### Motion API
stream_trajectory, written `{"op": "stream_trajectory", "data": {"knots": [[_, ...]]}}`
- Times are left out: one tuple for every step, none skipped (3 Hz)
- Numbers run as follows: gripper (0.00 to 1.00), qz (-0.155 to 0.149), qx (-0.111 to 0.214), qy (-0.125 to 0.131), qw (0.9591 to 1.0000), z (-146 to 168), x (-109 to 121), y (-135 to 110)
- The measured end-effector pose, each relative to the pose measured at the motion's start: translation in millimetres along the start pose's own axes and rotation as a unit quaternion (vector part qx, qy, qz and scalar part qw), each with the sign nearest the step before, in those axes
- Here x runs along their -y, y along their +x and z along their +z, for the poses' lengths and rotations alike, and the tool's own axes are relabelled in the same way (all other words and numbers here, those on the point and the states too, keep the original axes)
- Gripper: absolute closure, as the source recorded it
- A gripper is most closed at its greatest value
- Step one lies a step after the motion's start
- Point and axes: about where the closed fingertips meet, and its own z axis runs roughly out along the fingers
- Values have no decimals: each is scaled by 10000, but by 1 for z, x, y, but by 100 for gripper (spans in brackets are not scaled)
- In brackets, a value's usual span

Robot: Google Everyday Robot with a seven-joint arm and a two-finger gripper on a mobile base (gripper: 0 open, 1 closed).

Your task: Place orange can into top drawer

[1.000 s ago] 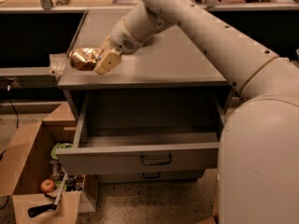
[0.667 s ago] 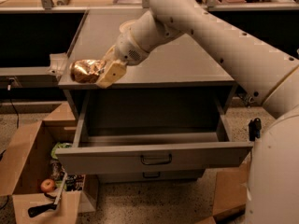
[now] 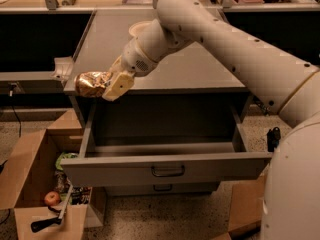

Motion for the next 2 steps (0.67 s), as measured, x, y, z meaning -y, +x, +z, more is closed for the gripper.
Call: {"op": "stream_trajectory", "data": {"knots": [[100,267,-109,-41,9996,13,-21,12],[100,789,-196,-130,9966,29,-61,36]]}}
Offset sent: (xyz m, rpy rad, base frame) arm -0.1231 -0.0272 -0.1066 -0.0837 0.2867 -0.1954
